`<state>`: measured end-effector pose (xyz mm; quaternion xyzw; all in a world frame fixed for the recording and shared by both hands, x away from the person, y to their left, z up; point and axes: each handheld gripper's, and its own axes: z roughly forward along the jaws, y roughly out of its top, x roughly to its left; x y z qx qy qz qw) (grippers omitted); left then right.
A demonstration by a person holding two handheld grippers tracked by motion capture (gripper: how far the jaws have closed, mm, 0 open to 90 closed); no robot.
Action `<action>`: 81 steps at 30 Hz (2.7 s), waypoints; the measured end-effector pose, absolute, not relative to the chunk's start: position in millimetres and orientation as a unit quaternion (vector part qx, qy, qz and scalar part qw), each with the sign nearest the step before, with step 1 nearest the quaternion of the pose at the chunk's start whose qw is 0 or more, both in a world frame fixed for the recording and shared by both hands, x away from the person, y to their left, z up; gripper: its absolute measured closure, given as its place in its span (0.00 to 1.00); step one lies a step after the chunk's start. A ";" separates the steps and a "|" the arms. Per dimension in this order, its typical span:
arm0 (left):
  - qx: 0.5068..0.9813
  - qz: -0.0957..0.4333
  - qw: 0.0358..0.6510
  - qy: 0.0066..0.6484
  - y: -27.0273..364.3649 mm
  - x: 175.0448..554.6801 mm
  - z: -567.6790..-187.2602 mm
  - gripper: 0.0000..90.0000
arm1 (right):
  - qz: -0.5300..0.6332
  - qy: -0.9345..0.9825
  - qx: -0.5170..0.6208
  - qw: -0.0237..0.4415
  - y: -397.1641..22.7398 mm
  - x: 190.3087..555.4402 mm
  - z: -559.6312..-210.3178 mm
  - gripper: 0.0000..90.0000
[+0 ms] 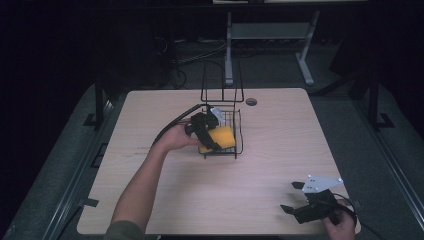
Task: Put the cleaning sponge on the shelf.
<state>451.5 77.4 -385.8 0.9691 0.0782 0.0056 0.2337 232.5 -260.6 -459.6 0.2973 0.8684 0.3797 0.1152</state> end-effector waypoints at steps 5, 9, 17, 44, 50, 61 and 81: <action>0.971 0.004 0.226 0.076 71.9 457.6 -390.0 0.24 | 0.379 0.869 0.295 0.114 -260.3 233.2 -459.8 0.15; 0.972 0.004 0.222 0.074 65.6 465.4 -387.5 0.24 | 0.378 0.871 0.294 0.113 -259.6 233.7 -459.8 0.15; 0.972 0.000 0.228 0.065 57.5 473.8 -392.9 0.24 | 0.380 0.870 0.293 0.113 -260.7 233.9 -460.2 0.15; 0.969 0.004 0.233 0.081 57.9 485.9 -409.9 0.23 | 0.378 0.872 0.289 0.112 -260.7 234.6 -460.8 0.15; 0.968 0.006 0.236 0.081 58.8 487.0 -405.1 0.21 | 0.378 0.873 0.288 0.112 -260.8 234.5 -460.8 0.15; 0.966 0.022 0.244 0.083 62.6 483.0 -394.8 0.20 | 0.378 0.873 0.287 0.112 -260.3 234.1 -460.7 0.15; 0.960 0.043 0.266 0.079 68.0 475.7 -381.8 0.21 | 0.375 0.875 0.285 0.111 -258.7 233.5 -460.6 0.15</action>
